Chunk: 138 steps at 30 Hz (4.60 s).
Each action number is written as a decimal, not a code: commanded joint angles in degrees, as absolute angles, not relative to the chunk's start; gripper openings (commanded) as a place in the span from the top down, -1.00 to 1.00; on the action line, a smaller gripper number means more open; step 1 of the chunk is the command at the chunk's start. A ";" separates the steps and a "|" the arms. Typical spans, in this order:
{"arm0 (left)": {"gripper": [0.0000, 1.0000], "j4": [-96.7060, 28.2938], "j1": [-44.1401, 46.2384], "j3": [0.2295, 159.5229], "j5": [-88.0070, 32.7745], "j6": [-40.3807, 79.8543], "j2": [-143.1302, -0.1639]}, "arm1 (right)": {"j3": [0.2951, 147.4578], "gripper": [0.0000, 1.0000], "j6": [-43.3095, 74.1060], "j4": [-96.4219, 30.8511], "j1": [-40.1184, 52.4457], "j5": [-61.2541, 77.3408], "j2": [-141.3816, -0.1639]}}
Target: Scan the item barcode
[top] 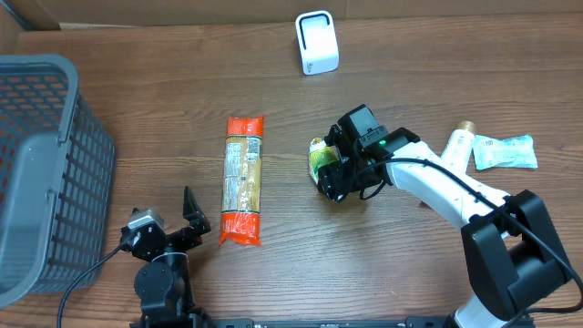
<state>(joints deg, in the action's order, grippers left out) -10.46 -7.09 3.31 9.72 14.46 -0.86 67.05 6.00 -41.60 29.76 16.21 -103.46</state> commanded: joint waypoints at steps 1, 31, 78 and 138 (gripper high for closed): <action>-1.00 -10.46 -6.74 3.25 10.52 13.50 -0.25 | 66.74 -0.56 6.15 -41.39 30.02 15.51 -103.09; -1.00 -10.46 -6.74 3.25 10.52 13.52 -0.25 | 66.48 -0.44 12.01 -36.42 34.02 3.42 -103.96; -0.99 -10.46 -6.74 3.25 10.52 13.52 -0.25 | 79.70 -1.00 65.45 -47.81 25.17 6.72 -104.81; -0.99 -10.46 -6.74 3.25 10.55 13.52 -0.25 | 74.06 -0.03 4.64 -45.52 29.54 10.13 -110.61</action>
